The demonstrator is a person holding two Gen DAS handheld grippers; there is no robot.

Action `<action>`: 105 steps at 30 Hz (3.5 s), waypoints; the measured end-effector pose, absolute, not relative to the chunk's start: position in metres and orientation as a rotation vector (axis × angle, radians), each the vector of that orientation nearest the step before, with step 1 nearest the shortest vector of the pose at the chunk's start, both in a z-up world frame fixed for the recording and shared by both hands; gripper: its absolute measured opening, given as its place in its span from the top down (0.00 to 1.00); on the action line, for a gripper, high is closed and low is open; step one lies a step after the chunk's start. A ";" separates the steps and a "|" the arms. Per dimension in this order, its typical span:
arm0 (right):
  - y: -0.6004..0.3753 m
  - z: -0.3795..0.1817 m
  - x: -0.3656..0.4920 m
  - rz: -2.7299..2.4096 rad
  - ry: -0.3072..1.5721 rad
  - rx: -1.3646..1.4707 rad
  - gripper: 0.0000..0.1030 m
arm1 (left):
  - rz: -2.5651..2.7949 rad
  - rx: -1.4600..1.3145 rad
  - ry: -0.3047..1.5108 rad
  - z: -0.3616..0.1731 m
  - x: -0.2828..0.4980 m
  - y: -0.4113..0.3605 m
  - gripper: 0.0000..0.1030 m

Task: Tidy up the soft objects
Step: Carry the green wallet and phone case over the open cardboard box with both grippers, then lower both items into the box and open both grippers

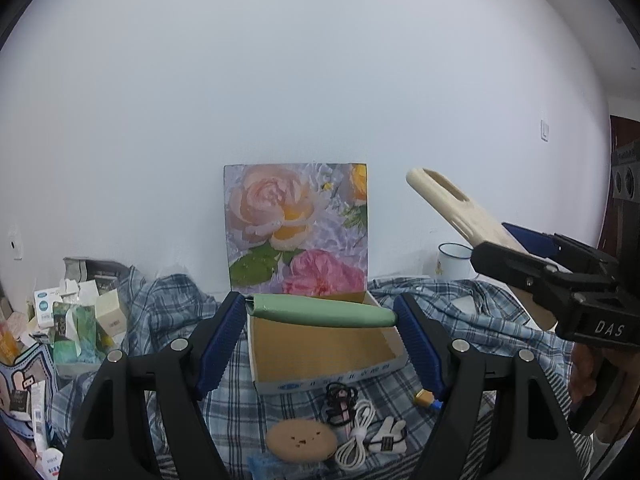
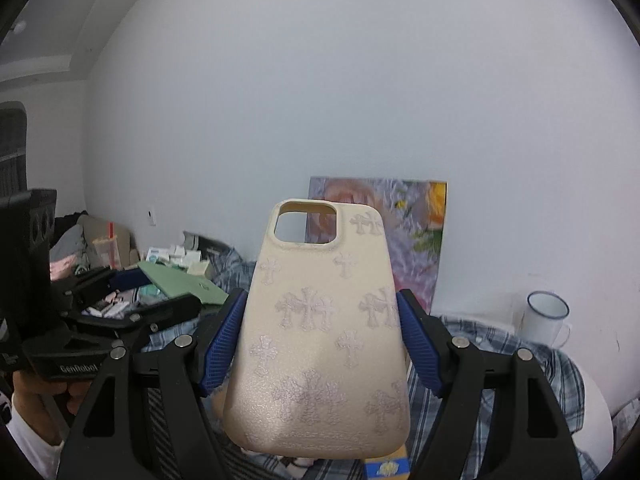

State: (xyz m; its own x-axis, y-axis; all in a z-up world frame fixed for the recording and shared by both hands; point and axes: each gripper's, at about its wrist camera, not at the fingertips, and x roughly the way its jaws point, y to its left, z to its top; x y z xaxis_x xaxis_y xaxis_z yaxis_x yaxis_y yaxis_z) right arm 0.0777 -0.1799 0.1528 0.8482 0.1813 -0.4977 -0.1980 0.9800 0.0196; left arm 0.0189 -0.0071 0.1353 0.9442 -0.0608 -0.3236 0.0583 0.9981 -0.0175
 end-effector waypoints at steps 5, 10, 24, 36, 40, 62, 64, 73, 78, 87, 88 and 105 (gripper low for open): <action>-0.178 0.168 0.088 0.210 0.485 -0.041 0.29 | -0.062 0.000 0.319 0.148 0.029 -0.012 0.24; -0.176 0.181 0.101 0.219 0.453 -0.042 0.29 | -0.060 0.000 0.300 0.163 0.040 -0.011 0.24; -0.173 0.193 0.151 0.223 0.411 -0.028 0.29 | -0.060 -0.020 0.269 0.193 0.090 0.004 0.24; -0.176 0.168 0.182 0.195 0.452 -0.003 0.29 | -0.042 -0.024 0.297 0.189 0.138 0.009 0.24; -0.176 0.148 0.190 0.192 0.496 -0.010 0.29 | -0.039 -0.029 0.333 0.171 0.152 0.012 0.24; -0.197 0.044 0.233 0.166 0.704 0.049 0.29 | 0.008 -0.034 0.524 0.085 0.215 0.026 0.24; -0.199 0.035 0.236 0.166 0.723 0.056 0.29 | 0.010 -0.034 0.540 0.077 0.220 0.027 0.24; -0.206 0.003 0.242 0.156 0.800 0.075 0.29 | 0.022 -0.013 0.596 0.050 0.235 0.026 0.24; -0.209 -0.011 0.246 0.155 0.839 0.082 0.29 | 0.023 -0.004 0.622 0.038 0.242 0.027 0.24; -0.217 -0.037 0.253 0.134 0.932 0.110 0.29 | 0.008 -0.006 0.664 0.019 0.251 0.028 0.24; -0.218 -0.040 0.253 0.130 0.941 0.112 0.29 | 0.000 -0.012 0.671 0.016 0.252 0.028 0.24; -0.234 -0.039 0.253 0.053 0.940 0.143 0.02 | 0.031 -0.064 0.691 0.007 0.258 0.041 0.00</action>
